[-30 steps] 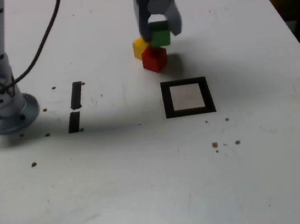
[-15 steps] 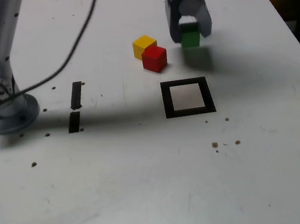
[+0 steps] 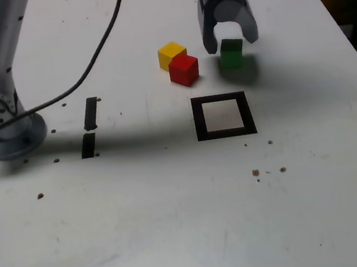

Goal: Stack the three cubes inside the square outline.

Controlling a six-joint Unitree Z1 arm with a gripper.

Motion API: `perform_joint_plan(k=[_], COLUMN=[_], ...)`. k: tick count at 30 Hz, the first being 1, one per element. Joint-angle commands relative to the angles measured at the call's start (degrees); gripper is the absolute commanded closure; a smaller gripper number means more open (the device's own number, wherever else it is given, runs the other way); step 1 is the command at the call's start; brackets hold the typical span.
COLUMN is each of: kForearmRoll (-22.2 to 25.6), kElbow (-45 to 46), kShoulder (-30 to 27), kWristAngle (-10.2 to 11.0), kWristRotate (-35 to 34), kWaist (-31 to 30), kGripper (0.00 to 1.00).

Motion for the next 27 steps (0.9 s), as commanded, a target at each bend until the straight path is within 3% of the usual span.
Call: perform_joint_plan(k=[1,9,14,20,27], kForearmRoll=[0.39,2.88,-0.19,-2.25,-1.14], kElbow=[-0.27,3.51,14.44,18.25,18.85], kShoulder=[-1.07,-6.63,-14.88,-16.82,-15.83], kWristAngle=[-0.01,0.54,0.69,-0.64,-2.22], kWristRotate=[-0.01,-3.81,-18.52,-34.95,-42.46], kWaist=[-0.20,-0.90,-3.69,-9.33,-10.47], kGripper=[0.03,0.01,0.01,0.06,0.09])
